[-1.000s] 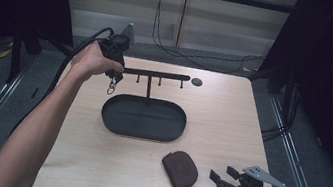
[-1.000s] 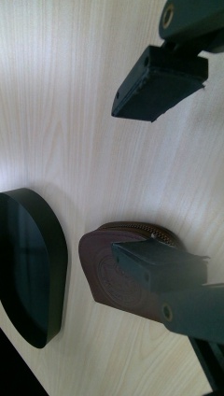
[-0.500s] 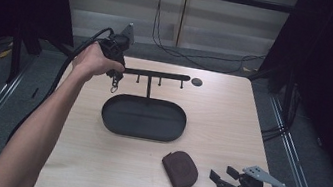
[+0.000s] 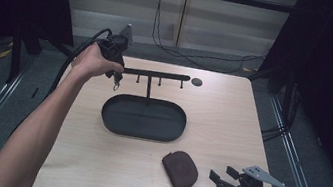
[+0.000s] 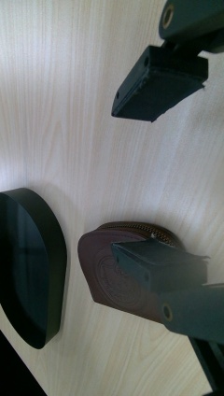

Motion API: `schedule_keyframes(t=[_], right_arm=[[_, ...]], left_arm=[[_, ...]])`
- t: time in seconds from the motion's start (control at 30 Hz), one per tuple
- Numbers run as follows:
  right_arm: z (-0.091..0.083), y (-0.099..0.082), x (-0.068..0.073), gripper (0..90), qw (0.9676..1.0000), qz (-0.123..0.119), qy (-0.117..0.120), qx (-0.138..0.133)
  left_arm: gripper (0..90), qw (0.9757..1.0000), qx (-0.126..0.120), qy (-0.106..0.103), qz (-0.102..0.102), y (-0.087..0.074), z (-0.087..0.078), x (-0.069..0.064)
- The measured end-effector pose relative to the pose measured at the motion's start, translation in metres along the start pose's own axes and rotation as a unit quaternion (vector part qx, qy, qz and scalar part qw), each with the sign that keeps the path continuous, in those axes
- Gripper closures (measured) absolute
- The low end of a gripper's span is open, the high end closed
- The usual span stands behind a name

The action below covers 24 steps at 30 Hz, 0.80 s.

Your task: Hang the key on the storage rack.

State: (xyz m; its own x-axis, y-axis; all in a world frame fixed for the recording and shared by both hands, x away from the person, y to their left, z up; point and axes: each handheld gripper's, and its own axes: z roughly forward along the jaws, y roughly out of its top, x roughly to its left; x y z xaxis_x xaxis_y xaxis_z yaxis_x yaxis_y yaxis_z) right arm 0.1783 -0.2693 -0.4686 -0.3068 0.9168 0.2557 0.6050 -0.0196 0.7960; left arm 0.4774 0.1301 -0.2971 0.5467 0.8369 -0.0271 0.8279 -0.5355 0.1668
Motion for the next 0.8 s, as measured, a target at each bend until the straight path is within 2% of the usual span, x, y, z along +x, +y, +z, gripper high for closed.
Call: schedule_keyframes(t=[0.1, 0.2, 0.33, 0.43, 0.53, 0.6, 0.67, 0.73, 0.8], right_arm=[[0.0, 0.0, 0.0, 29.0, 1.0, 0.0, 0.0, 0.0], [0.0, 0.0, 0.0, 29.0, 1.0, 0.0, 0.0, 0.0], [0.0, 0.0, 0.0, 29.0, 1.0, 0.0, -0.001, 0.001], [0.0, 0.0, 0.0, 29.0, 1.0, 0.0, -0.001, 0.002], [0.0, 0.0, 0.0, 29.0, 1.0, -0.001, -0.001, 0.003], [0.001, 0.0, 0.0, 29.0, 1.0, 0.0, -0.001, 0.004], [0.001, 0.0, 0.0, 29.0, 1.0, 0.0, -0.003, 0.005], [0.001, 0.0, 0.001, 29.0, 1.0, -0.002, -0.002, 0.005], [0.002, 0.0, 0.001, 29.0, 1.0, 0.0, -0.004, 0.005]], left_arm=[[57.4, 1.0, 0.0, -0.006, -0.004, -0.003, 0.0, 0.002], [56.3, 1.0, -0.004, -0.005, -0.002, -0.007, -0.002, 0.004], [51.4, 0.9998, -0.008, -0.017, -0.007, -0.013, -0.003, 0.006], [46.6, 0.9995, -0.012, -0.028, -0.002, -0.019, -0.004, 0.007], [40.4, 0.999, -0.028, -0.036, -0.001, -0.026, -0.006, 0.01], [39.2, 0.9984, -0.037, -0.043, -0.008, -0.03, -0.006, 0.01], [36.5, 0.9978, -0.037, -0.055, -0.002, -0.034, -0.006, 0.011], [34.7, 0.9979, -0.04, -0.051, 0.003, -0.04, -0.007, 0.012], [31.7, 0.9972, -0.049, -0.056, 0.007, -0.046, -0.008, 0.013]])
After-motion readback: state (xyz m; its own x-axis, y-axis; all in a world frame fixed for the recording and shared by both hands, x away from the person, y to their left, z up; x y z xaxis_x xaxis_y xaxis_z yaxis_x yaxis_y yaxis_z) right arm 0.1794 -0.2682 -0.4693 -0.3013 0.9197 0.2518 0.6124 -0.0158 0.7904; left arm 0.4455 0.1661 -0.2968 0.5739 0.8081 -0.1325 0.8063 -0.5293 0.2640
